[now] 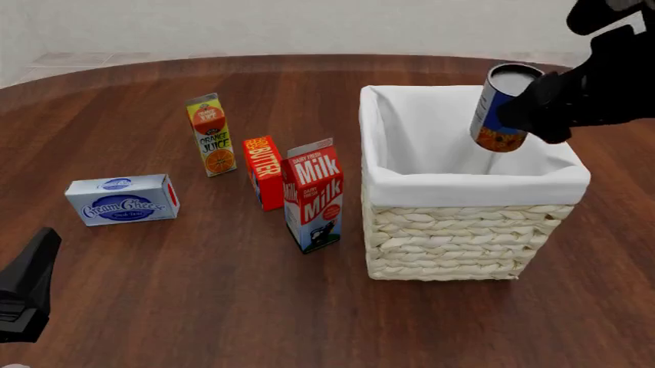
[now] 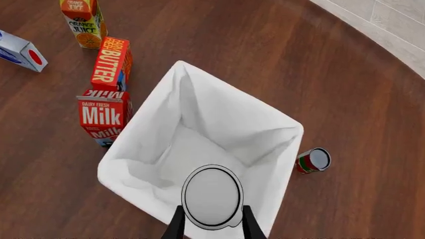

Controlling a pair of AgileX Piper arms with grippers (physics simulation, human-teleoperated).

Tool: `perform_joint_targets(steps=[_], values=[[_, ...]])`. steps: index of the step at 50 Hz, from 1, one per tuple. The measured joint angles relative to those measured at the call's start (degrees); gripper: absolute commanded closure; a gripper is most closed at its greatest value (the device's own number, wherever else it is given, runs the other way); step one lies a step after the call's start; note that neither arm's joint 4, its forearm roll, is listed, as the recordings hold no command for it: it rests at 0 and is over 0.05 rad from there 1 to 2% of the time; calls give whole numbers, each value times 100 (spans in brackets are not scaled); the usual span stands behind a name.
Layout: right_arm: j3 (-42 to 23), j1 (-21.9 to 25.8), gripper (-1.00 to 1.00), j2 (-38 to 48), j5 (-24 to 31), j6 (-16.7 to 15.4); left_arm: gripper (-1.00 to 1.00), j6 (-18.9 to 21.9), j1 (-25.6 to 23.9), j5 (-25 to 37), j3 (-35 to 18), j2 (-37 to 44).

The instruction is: Pick up the alphabet soup and the tomato sauce, and put them in the basket.

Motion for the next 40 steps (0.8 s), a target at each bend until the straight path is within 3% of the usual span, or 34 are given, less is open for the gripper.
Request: perform_joint_targets(steps=[40], values=[[637, -27, 100, 238, -481, 74, -100, 5, 17, -14, 0, 26]])
